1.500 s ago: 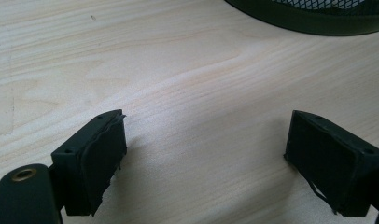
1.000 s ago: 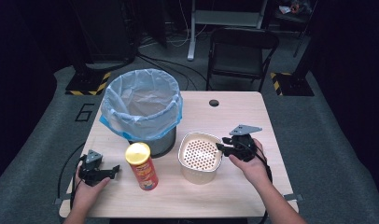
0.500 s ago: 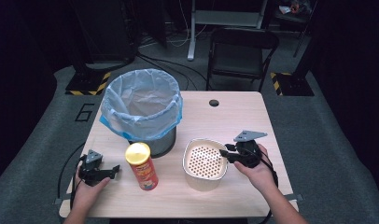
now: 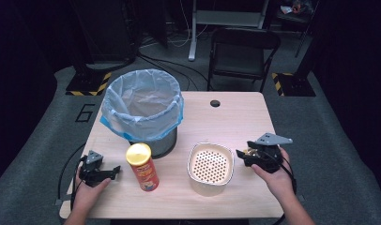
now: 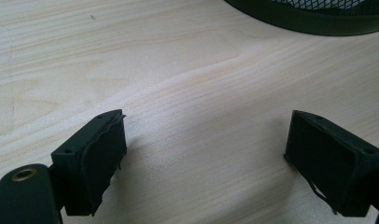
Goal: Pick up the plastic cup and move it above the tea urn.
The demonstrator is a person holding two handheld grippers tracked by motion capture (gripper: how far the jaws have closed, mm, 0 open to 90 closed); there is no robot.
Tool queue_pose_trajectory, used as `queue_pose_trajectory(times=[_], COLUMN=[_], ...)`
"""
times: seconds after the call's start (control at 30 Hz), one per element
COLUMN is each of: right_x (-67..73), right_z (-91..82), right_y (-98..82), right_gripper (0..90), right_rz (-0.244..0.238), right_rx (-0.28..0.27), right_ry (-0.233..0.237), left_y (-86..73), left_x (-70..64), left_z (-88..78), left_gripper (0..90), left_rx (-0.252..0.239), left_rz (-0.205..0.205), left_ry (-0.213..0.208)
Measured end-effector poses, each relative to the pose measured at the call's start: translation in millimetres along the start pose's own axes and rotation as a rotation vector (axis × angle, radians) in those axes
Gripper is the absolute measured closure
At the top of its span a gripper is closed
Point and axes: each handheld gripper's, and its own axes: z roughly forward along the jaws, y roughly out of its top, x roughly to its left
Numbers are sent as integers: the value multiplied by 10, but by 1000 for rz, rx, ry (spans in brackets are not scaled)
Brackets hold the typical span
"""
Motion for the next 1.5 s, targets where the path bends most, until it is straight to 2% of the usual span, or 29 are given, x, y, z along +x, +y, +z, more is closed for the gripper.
queue_pose_trajectory(times=[0.1,0.2,0.27,0.3,0.33,0.47,0.67,0.8,0.93,1.1,1.3,1.5], right_x=[-110,-207,-243,-269,-269,-312,-347,-355,-333,-336,-339,-347], right_z=[-61,-81,-78,-66,-66,12,135,199,344,476,516,517], right_y=[-68,-179,-246,-317,-317,-470,-594,-624,-647,-659,-655,-628], right_gripper=[351,291,240,176,176,154,164,172,171,191,237,254], right_rz=[10,47,67,102,102,163,179,177,153,141,148,159], right_rx=[4,15,23,15,15,46,75,79,82,96,83,72], right_ry=[-98,-146,-159,-163,-163,-163,-174,-169,-168,-193,-207,-186], left_y=[0,0,0,0,0,0,0,0,0,0,0,0], left_x=[0,0,0,0,0,0,0,0,0,0,0,0], left_z=[0,0,0,0,0,0,0,0,0,0,0,0], left_gripper=[117,118,117,117,117,117,117,117,117,117,118,118], left_rx=[0,0,0,0,0,0,0,0,0,0,0,0], left_rz=[0,0,0,0,0,0,0,0,0,0,0,0], left_ry=[0,0,0,0,0,0,0,0,0,0,0,0])
